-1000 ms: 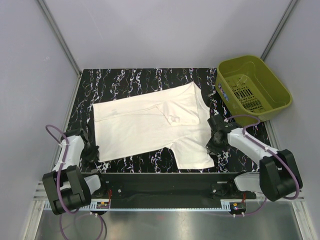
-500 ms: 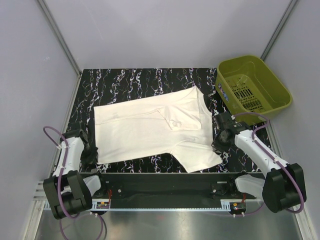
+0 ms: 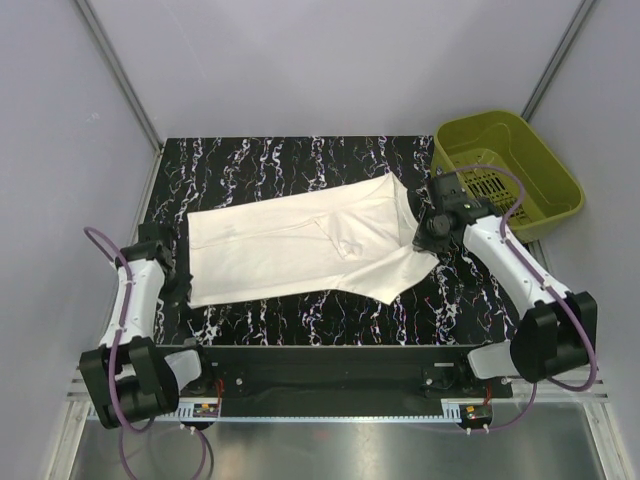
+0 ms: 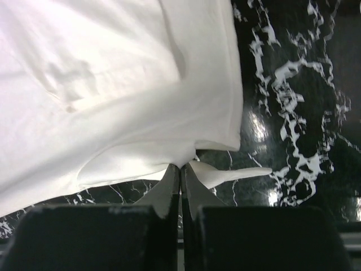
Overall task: Fold and stack the t-shirts
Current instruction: Fold the tshirt
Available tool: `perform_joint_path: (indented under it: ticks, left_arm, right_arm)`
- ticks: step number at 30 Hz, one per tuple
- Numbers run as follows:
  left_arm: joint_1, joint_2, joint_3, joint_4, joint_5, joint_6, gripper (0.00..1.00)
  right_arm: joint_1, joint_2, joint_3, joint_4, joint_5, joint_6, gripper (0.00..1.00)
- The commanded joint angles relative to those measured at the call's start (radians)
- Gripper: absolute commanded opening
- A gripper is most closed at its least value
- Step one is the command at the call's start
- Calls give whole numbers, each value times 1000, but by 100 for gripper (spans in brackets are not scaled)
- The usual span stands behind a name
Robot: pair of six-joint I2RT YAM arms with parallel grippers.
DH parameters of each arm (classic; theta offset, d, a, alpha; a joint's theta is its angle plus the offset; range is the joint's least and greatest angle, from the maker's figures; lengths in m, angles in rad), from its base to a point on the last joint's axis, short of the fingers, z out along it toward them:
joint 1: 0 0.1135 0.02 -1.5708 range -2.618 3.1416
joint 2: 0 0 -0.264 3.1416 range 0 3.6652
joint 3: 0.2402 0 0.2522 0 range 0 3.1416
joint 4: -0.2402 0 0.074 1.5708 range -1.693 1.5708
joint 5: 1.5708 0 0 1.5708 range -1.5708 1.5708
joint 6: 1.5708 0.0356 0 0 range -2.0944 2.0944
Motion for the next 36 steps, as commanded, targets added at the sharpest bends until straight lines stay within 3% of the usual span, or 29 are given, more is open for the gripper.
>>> perform_joint_path:
  ticks: [1, 16, 36]
  left_arm:
    - [-7, 59, 80, 59, -39, 53, 0]
    - [-15, 331, 302, 151, -28, 138, 0]
    - [-16, 579, 474, 182, -13, 158, 0]
  right_arm:
    - [-4, 94, 116, 49, -31, -87, 0]
    - [-6, 395, 532, 39, -46, -145, 0]
    - [-38, 659, 781, 9, -49, -162, 0]
